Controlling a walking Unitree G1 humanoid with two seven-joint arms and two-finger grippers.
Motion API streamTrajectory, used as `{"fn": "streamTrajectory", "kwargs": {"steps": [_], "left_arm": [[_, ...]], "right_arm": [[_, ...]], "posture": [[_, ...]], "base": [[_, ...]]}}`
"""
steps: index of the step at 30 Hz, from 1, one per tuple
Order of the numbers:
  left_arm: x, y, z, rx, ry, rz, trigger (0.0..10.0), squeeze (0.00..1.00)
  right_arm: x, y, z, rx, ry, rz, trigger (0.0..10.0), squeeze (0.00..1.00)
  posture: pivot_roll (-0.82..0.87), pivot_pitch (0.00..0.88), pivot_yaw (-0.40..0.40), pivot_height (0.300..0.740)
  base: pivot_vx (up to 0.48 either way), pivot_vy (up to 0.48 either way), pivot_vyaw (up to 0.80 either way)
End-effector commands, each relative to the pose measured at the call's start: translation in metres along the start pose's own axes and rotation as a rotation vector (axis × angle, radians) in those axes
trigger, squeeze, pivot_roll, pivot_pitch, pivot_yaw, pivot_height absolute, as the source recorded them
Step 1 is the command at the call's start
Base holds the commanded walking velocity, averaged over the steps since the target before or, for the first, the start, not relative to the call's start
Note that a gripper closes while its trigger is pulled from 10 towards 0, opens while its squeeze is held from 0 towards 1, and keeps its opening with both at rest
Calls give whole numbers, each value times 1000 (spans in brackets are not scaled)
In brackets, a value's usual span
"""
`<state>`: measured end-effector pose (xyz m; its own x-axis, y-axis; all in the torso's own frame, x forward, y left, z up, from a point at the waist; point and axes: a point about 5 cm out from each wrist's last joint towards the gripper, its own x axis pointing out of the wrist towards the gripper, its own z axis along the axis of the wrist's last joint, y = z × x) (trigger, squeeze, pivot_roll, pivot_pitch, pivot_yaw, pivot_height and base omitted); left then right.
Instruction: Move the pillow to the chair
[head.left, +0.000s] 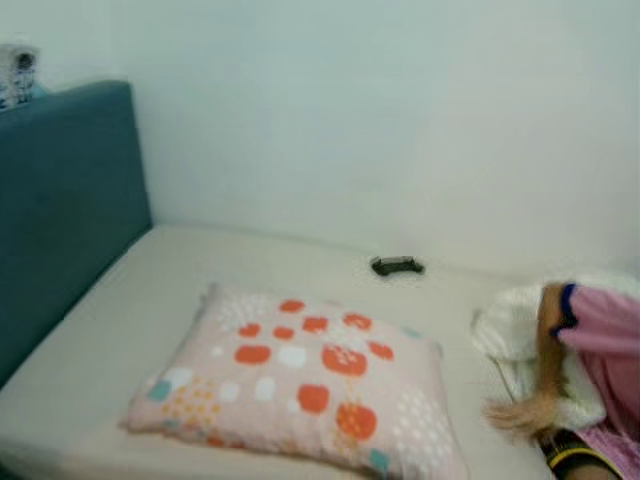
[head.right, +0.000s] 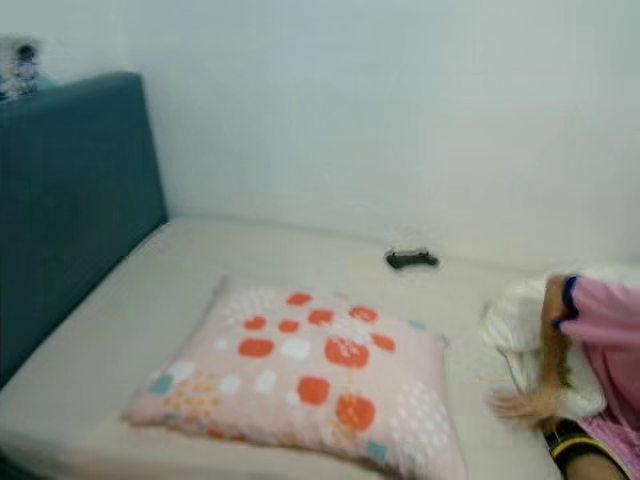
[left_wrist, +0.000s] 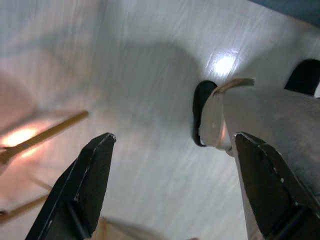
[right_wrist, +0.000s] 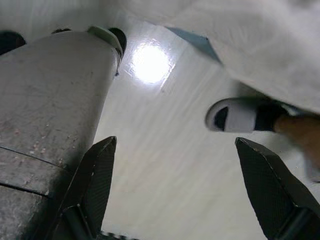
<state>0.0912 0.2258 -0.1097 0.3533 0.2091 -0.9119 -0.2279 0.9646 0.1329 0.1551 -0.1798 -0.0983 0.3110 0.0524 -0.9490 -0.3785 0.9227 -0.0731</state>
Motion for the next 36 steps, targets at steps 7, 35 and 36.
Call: {"fn": "streamTrajectory", "kwargs": {"steps": [7,35,36], "left_arm": [[-1,-15,-6,28,29,-53,10000,0],[-1,-21,-10,10,35,-59,10000,0],[-1,-20,-10,10,34,-58,10000,0]], "right_arm": [[-4,6,58,249,-249,138,10000,0],[-35,1,165,420,-574,295,10000,0],[-36,0,166,419,-581,292,10000,0]], "posture": [[105,36,-92,722],[105,46,-112,707],[104,46,-112,697]], "base": [[0,0,-777],[0,0,-598],[0,0,0]]}}
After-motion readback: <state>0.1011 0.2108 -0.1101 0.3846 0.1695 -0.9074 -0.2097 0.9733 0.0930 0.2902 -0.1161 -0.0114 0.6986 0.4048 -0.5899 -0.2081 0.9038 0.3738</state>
